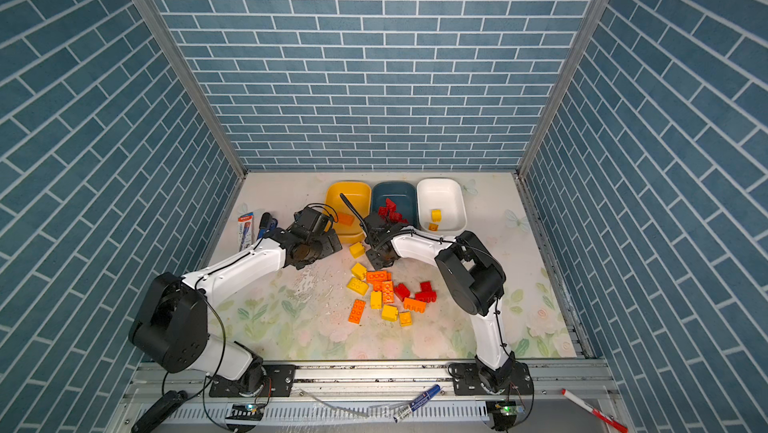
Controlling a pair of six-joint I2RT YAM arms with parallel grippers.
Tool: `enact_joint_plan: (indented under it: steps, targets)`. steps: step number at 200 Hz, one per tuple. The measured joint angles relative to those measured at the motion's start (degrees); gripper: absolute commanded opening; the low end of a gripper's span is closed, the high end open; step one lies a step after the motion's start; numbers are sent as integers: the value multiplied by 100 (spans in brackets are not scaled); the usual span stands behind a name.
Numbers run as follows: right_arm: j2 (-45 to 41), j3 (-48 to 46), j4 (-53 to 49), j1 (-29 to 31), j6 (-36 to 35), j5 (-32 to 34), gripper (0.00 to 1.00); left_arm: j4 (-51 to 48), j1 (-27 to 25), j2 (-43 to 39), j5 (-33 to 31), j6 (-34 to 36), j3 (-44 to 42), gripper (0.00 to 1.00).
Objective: Sort the legos into containers by color
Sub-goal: 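Drop the orange brick into the yellow tub with the right gripper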
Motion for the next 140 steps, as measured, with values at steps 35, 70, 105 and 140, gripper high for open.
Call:
enact_joint_plan:
  steps: [35, 70, 105, 140]
  targets:
    - [-636, -76, 535, 0, -214, -431, 29, -17, 0, -216, -74, 28, -138, 99]
    - [-562, 247, 1178, 0, -308, -734, 30, -59, 0, -280, -146, 24, -205, 99]
    - [409, 1471, 1408, 0, -350, -704, 38, -157, 0, -282, -162, 20, -238, 99]
    - [1119, 2452, 1360, 0, -354, -551, 60, -219, 2, -354, -210, 13, -262, 99]
